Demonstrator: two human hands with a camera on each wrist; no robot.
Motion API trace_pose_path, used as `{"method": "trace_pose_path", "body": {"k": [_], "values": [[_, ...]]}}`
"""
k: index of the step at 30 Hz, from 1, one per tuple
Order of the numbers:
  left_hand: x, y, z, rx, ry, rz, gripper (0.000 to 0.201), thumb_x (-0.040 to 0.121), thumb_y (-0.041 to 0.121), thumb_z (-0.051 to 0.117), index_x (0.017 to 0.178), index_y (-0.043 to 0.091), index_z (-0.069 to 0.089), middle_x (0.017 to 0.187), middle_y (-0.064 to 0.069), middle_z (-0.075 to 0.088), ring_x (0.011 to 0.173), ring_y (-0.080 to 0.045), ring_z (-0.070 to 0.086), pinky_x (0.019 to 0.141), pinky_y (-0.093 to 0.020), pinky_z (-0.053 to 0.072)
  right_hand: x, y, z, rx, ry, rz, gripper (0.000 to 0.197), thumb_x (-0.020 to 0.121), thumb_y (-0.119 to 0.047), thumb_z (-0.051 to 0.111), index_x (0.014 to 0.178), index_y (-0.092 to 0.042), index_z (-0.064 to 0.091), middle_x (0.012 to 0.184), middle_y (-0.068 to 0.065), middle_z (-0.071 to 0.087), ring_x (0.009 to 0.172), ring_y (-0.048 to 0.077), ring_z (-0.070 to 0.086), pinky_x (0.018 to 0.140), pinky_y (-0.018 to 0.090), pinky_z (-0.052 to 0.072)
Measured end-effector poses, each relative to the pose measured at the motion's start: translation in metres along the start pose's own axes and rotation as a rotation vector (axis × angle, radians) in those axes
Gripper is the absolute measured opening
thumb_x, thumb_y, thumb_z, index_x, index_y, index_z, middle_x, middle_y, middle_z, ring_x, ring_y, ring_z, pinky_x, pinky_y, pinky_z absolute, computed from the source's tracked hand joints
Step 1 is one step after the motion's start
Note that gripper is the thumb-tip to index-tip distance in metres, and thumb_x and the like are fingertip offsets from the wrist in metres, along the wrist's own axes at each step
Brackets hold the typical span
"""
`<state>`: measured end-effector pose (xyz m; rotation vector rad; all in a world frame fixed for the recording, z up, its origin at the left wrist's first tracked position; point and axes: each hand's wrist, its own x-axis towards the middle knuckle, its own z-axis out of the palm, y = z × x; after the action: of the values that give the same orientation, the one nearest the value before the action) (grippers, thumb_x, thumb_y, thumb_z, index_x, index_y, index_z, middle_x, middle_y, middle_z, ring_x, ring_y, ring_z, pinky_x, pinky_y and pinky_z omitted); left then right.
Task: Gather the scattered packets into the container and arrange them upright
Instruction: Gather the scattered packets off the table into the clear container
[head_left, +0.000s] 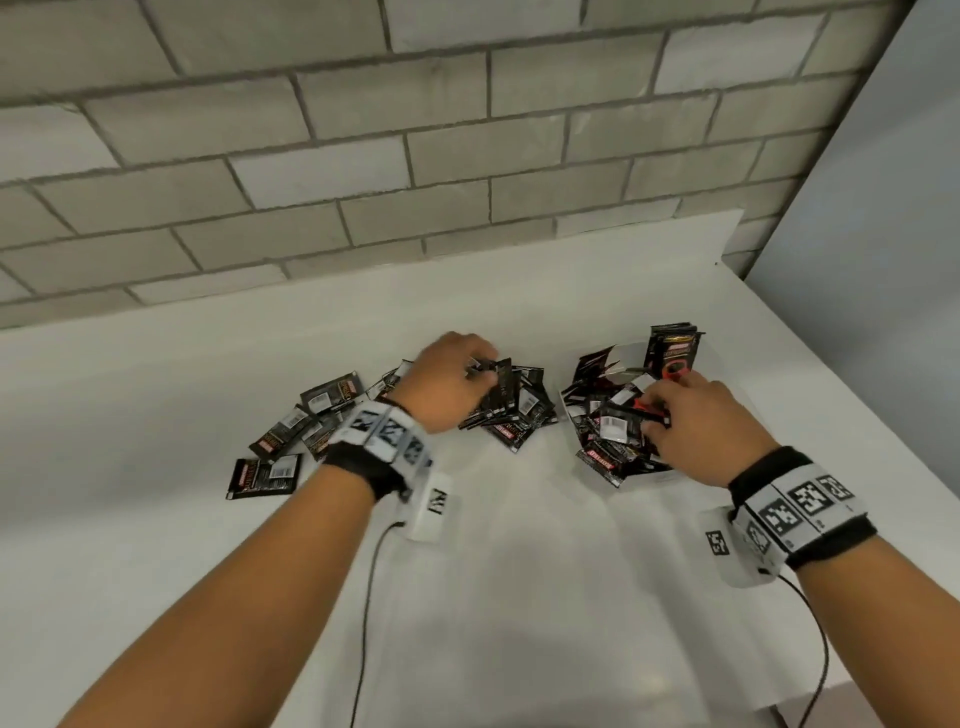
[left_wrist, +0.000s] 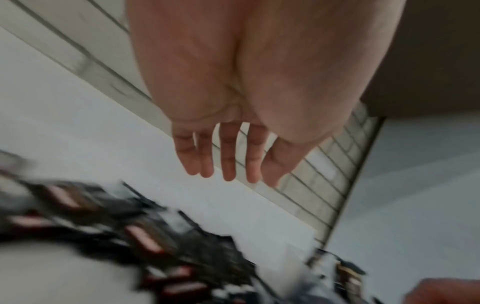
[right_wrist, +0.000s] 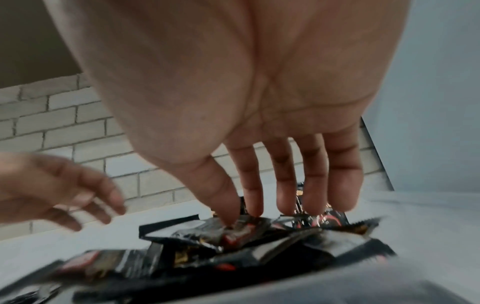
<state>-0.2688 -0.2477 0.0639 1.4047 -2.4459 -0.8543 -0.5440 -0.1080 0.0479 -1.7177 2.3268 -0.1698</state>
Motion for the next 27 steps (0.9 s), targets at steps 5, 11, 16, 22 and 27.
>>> {"method": "trace_pose_path", "body": {"k": [5, 11, 16, 22, 27], "values": [[-0.031, -0.105, -0.026, 0.105, 0.054, -0.394, 0.070, 0.087, 0.045, 0.071, 0.150, 0.035, 0.041, 0.159, -0.007, 0.035, 0.145, -0.035, 0.032, 0.118, -0.052, 0.033, -0.004, -0.045, -0.021, 0.273, 0.192, -0.224, 0.021, 0.089, -0.011, 0.066, 0.110, -0.016, 0.069, 0.103, 0.005, 0.060, 0.087, 0.012, 0.056, 0.080, 0.024, 0.042], [-0.046, -0.144, 0.010, 0.235, -0.070, -0.466, 0.102, 0.073, 0.078, 0.066, 0.155, 0.056, 0.010, 0.172, -0.001, 0.011, 0.155, -0.045, 0.010, 0.120, -0.069, 0.020, -0.011, -0.139, -0.005, 0.378, -0.002, -0.426, 0.024, 0.090, -0.021, 0.066, 0.115, -0.019, 0.066, 0.108, -0.002, 0.056, 0.098, 0.015, 0.056, 0.088, 0.030, 0.047], [-0.059, -0.114, 0.040, 0.319, -0.210, -0.196, 0.094, 0.068, 0.082, 0.042, 0.155, 0.055, 0.017, 0.171, -0.003, 0.012, 0.155, -0.043, 0.011, 0.122, -0.066, 0.015, 0.022, -0.173, 0.039, 0.135, -0.166, -0.358, 0.067, 0.085, -0.022, 0.066, 0.146, -0.020, 0.041, 0.150, 0.006, 0.035, 0.136, 0.034, 0.035, 0.110, 0.044, 0.039], [-0.086, -0.116, 0.013, 0.026, -0.104, -0.095, 0.085, 0.072, 0.076, 0.065, 0.148, 0.052, 0.036, 0.165, 0.000, 0.027, 0.151, -0.030, 0.026, 0.122, -0.058, 0.025, 0.041, -0.181, 0.074, -0.023, -0.309, -0.206, 0.086, 0.081, -0.030, 0.069, 0.154, -0.037, 0.023, 0.165, 0.003, 0.005, 0.148, 0.048, 0.007, 0.115, 0.068, 0.020], [-0.099, -0.172, -0.025, 0.149, 0.072, -0.481, 0.133, 0.040, 0.104, 0.056, 0.154, 0.042, 0.027, 0.166, -0.006, 0.028, 0.151, -0.037, 0.028, 0.118, -0.060, 0.032, 0.026, -0.172, 0.086, -0.077, -0.310, -0.331, 0.066, 0.084, -0.029, 0.065, 0.146, -0.032, 0.044, 0.160, -0.003, 0.023, 0.140, 0.041, 0.027, 0.109, 0.064, 0.034]]}}
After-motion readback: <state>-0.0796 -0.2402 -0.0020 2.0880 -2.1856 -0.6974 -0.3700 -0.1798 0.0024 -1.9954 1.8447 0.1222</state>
